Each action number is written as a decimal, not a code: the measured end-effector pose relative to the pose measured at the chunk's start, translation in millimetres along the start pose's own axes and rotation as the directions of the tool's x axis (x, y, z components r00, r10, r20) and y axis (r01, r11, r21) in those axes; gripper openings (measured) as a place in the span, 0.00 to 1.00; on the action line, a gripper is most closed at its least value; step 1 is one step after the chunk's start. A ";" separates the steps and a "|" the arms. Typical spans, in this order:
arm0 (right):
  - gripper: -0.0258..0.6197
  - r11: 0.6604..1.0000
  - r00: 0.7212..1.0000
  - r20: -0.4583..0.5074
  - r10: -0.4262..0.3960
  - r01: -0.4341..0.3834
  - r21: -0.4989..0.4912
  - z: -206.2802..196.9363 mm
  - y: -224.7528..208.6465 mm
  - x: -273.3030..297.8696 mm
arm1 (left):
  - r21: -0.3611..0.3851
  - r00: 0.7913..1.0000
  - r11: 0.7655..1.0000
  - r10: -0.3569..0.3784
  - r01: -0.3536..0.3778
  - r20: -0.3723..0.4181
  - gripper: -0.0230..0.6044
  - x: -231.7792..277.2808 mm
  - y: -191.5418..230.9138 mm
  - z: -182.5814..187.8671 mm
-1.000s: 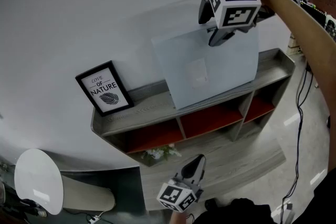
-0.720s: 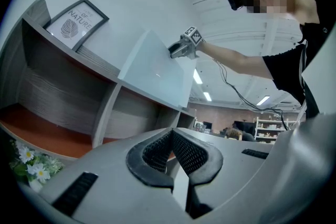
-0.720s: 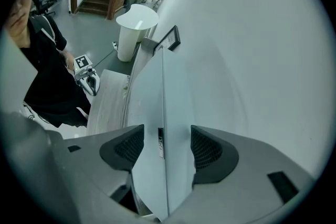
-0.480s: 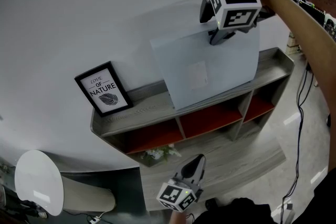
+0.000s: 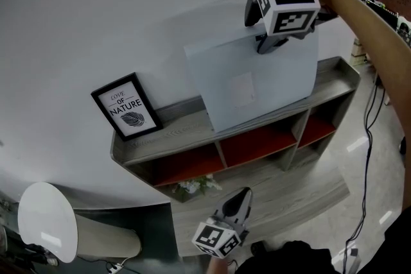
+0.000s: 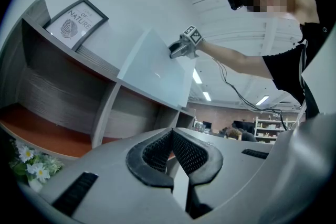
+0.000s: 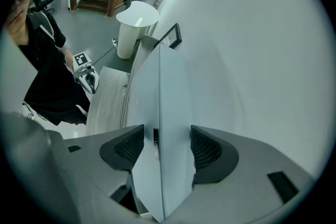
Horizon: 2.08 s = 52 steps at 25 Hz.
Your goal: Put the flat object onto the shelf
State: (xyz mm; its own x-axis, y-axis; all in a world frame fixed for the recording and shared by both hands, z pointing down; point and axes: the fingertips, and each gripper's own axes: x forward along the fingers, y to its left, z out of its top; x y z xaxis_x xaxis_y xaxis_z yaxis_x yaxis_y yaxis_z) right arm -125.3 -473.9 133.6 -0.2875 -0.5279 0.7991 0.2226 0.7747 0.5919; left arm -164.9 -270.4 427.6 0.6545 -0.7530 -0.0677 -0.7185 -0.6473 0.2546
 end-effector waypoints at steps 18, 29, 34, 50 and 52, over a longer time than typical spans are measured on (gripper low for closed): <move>0.48 0.999 0.999 -0.008 -0.040 0.040 -0.003 2.0 2.1 -7.9 | -0.004 1.000 1.000 0.001 -0.001 0.000 0.06 -2.8 -4.5 0.6; 0.48 0.999 0.999 -0.031 -0.043 0.042 -0.010 1.4 9.5 -11.6 | 0.001 1.000 1.000 -0.001 0.001 0.004 0.06 -8.8 -9.2 0.9; 0.48 0.998 0.998 -0.020 -0.065 0.065 -0.008 3.9 9.0 -20.7 | 0.000 1.000 1.000 -0.005 0.005 0.000 0.06 -12.5 -12.0 -0.1; 0.48 0.986 0.982 0.153 -0.110 0.127 -0.105 4.1 102.3 -66.2 | -0.007 1.000 1.000 0.009 -0.010 -0.024 0.06 -13.1 -41.8 -16.5; 0.48 0.985 0.978 0.176 -0.115 0.135 -0.107 -2.0 122.5 -66.0 | -0.003 1.000 1.000 0.013 -0.013 -0.025 0.06 -11.9 -50.6 -17.4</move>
State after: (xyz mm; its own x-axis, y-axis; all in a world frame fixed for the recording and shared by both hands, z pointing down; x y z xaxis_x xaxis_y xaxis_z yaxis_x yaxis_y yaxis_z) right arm -77.2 -344.8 153.5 -0.4707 -0.5440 0.6946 0.2798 0.6546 0.7023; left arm -132.2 -226.7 432.3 0.6509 -0.7581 -0.0402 -0.7261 -0.6371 0.2586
